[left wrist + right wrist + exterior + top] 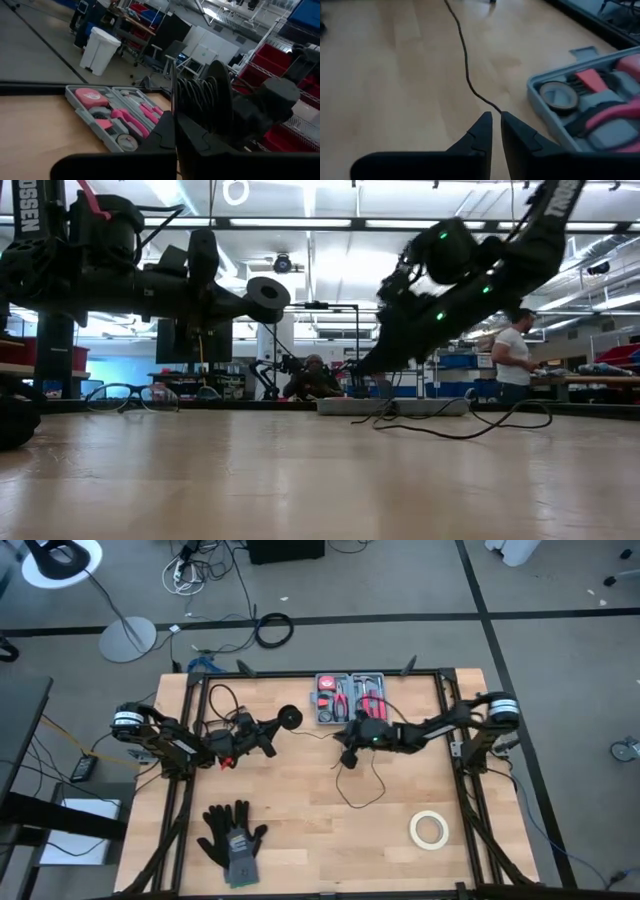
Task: Coil cords
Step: Coil the black wire onto the black spool
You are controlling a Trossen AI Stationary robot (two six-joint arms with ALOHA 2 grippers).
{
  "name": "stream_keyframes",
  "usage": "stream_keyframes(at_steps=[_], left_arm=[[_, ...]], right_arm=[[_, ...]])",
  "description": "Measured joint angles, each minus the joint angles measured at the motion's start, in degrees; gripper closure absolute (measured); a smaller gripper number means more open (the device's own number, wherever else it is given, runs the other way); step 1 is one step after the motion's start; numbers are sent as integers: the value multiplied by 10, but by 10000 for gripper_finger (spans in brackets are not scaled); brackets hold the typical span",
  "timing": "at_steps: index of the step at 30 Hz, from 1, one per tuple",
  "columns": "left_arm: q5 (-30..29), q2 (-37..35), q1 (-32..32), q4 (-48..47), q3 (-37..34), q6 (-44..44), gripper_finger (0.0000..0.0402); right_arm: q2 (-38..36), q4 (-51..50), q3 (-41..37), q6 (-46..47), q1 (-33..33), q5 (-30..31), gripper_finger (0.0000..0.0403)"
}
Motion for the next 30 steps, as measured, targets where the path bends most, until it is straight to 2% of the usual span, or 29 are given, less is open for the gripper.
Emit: stream_keyframes(at_steps=[4,9,22,30], left_arm=[[-6,0,0,-13,0,-27,401],[-6,0,-1,-27,-1,-48,401],[-9,0,-20,-49,-1,-59,401],[-9,0,-20,-49,-1,-58,401]], right_arm=[[58,-2,36,-35,0,0,362],[93,-1,70,-63,0,-2,362],[89,-85,81,-124,-2,-26,362],[91,-78,80,-149,-10,-24,362]])
